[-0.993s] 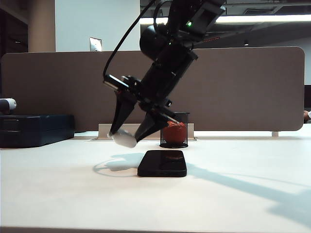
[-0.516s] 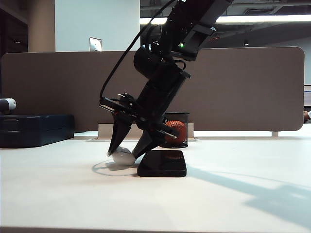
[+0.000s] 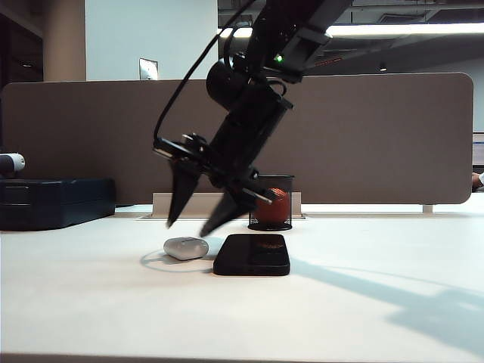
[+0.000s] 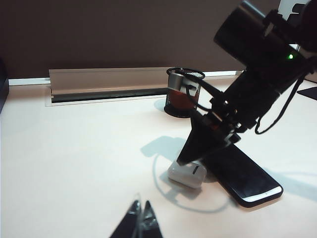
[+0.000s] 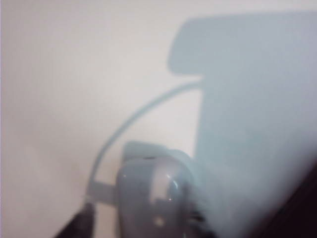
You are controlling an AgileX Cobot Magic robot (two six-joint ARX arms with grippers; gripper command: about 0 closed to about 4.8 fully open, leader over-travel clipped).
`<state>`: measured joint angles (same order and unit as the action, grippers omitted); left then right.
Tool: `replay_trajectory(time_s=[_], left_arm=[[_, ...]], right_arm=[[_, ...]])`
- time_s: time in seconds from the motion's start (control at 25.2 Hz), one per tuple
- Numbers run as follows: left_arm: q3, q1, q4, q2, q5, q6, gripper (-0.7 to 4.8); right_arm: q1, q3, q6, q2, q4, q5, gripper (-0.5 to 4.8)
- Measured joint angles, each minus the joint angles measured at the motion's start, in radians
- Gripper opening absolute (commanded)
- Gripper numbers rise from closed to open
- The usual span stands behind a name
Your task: Find the wireless headphone case on the desktop and place it on the left side of the phone.
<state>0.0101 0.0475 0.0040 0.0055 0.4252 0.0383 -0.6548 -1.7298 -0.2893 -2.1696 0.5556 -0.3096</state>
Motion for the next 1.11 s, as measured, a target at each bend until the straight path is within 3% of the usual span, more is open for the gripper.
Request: replay_trajectory(time_s=[0.16, 0.28, 0.4, 0.48, 0.68, 0.87, 1.11], left_arm=[[0.0, 0.0, 0.0, 0.0, 0.0, 0.0, -0.05], [0.0, 0.0, 0.0, 0.0, 0.0, 0.0, -0.05], [0.0, 0.0, 0.0, 0.0, 0.0, 0.0, -0.05], [0.0, 0.0, 0.0, 0.0, 0.0, 0.0, -0.05], [0.0, 0.0, 0.0, 0.0, 0.0, 0.0, -0.05], [0.0, 0.0, 0.0, 0.0, 0.0, 0.0, -0.05], [0.0, 0.0, 0.0, 0.0, -0.002, 0.0, -0.05]], right_arm=[[0.009, -0.026, 0.001, 0.01, 0.011, 0.003, 1.01], [0.017, -0.026, 0.044, 0.062, 0.023, 0.071, 0.39], [0.028, -0.027, 0.098, 0.114, 0.027, 0.129, 0.36], [0.044, -0.027, 0.113, 0.149, 0.029, 0.153, -0.09], [0.093, -0.028, 0.168, 0.257, 0.036, 0.19, -0.09], [0.11, -0.028, 0.277, 0.371, 0.063, 0.297, -0.09], [0.173, -0.028, 0.31, 0.458, 0.076, 0.335, -0.09]])
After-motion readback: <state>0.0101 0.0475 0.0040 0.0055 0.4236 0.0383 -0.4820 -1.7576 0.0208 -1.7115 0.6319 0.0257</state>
